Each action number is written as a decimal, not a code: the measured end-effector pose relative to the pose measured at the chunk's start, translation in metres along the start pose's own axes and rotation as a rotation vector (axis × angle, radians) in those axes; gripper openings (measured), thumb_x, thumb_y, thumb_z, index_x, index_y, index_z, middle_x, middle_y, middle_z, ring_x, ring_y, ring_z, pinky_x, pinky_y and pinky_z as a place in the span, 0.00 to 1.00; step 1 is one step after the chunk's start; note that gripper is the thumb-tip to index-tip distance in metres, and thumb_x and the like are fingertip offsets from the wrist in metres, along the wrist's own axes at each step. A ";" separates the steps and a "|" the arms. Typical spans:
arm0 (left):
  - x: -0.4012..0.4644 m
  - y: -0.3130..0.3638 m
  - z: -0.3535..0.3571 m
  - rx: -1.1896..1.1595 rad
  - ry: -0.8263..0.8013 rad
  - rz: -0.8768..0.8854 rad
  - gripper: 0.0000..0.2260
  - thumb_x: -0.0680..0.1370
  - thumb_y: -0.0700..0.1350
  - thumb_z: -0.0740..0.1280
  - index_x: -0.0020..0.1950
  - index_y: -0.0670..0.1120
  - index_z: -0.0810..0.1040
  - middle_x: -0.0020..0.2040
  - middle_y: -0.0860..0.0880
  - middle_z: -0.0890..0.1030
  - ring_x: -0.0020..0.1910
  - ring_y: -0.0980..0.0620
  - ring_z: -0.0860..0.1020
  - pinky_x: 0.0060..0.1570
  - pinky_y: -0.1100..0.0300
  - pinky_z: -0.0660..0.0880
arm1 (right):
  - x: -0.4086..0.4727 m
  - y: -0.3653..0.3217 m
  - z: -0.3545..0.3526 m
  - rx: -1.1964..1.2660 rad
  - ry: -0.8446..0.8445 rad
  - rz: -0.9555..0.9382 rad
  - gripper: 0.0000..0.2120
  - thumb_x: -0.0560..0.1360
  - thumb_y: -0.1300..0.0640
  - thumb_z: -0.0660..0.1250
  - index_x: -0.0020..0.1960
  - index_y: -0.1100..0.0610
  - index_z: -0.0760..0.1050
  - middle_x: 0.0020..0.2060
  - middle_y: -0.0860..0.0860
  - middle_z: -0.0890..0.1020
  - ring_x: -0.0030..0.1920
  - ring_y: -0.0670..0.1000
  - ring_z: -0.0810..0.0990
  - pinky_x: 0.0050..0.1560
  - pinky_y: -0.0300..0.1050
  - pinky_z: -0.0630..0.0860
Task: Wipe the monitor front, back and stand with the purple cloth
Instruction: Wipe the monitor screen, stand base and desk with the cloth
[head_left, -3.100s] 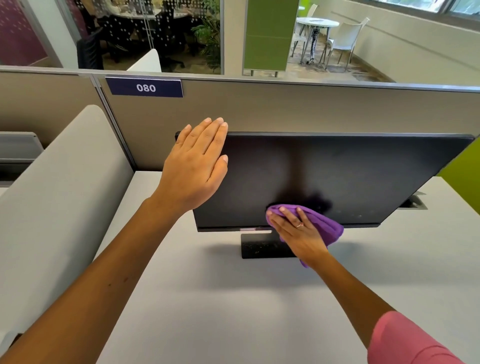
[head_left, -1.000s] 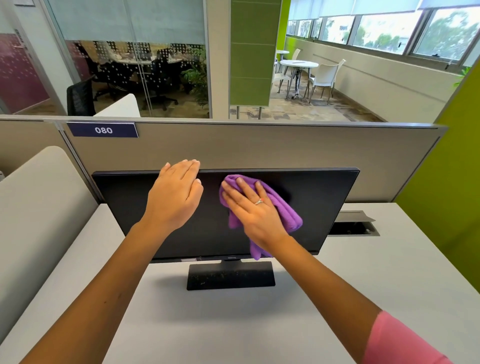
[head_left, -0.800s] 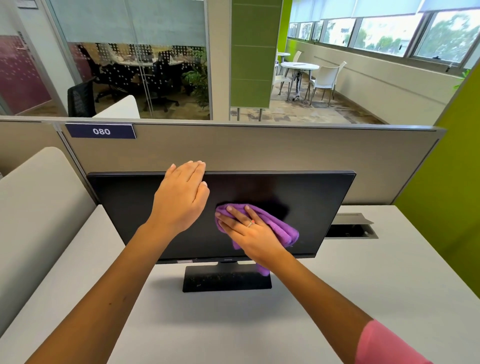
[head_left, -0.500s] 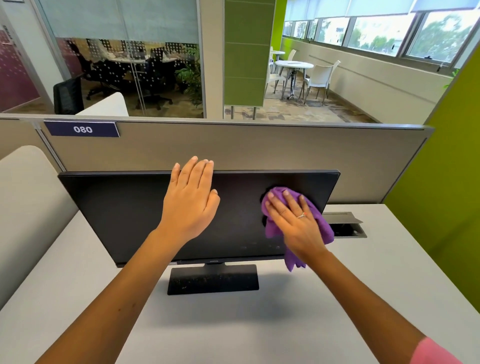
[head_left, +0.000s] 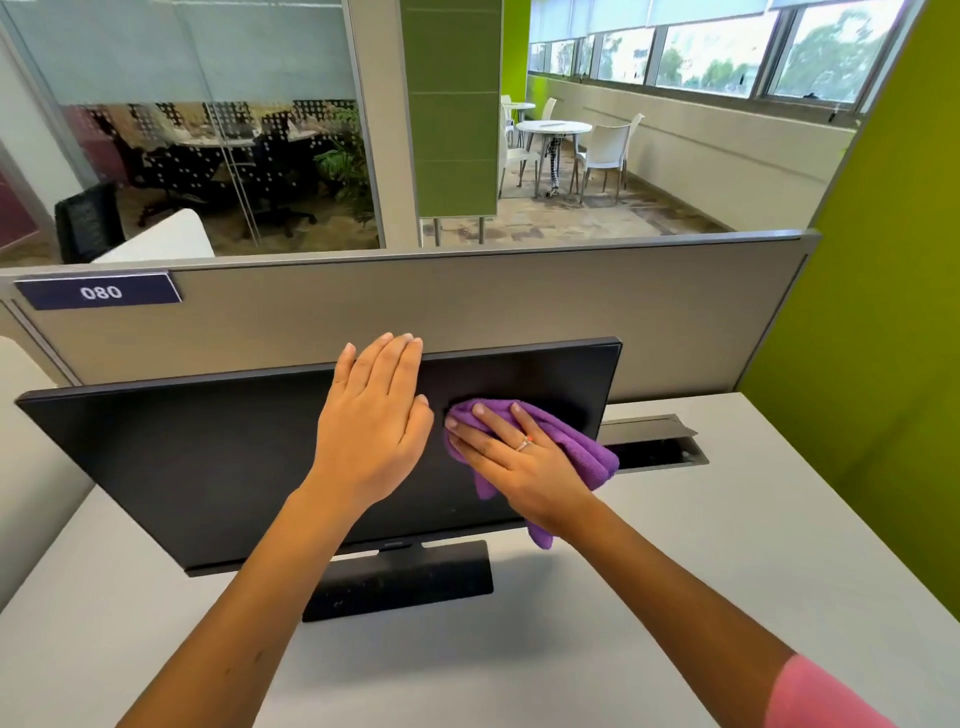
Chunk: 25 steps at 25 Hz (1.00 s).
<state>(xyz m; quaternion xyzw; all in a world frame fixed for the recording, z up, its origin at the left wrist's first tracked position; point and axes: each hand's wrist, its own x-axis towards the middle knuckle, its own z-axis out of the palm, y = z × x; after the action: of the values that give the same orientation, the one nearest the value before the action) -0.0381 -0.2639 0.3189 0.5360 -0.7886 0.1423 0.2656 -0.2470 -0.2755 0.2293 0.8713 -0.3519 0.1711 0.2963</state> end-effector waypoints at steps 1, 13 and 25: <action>0.000 0.000 -0.001 -0.007 0.006 -0.007 0.25 0.77 0.50 0.50 0.72 0.42 0.67 0.70 0.45 0.71 0.72 0.47 0.64 0.74 0.51 0.47 | -0.013 0.004 0.004 -0.016 -0.026 0.005 0.35 0.70 0.59 0.72 0.73 0.56 0.62 0.72 0.51 0.65 0.74 0.56 0.56 0.71 0.58 0.55; -0.001 -0.003 -0.007 -0.043 -0.049 -0.003 0.27 0.75 0.52 0.51 0.72 0.45 0.65 0.71 0.49 0.68 0.74 0.51 0.58 0.74 0.54 0.41 | -0.033 0.055 -0.016 0.100 0.294 0.452 0.28 0.78 0.63 0.62 0.75 0.57 0.55 0.73 0.53 0.59 0.75 0.58 0.53 0.73 0.61 0.57; -0.020 -0.032 -0.016 0.081 -0.063 -0.054 0.26 0.77 0.46 0.51 0.75 0.46 0.60 0.75 0.48 0.63 0.76 0.49 0.55 0.74 0.49 0.44 | -0.100 -0.017 0.063 0.165 -0.029 0.616 0.51 0.66 0.66 0.74 0.77 0.58 0.42 0.76 0.56 0.55 0.75 0.60 0.47 0.69 0.57 0.60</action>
<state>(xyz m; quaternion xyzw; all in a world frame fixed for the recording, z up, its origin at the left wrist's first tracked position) 0.0011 -0.2523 0.3186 0.5716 -0.7754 0.1500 0.2226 -0.2987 -0.2546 0.1233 0.7472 -0.5883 0.2683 0.1537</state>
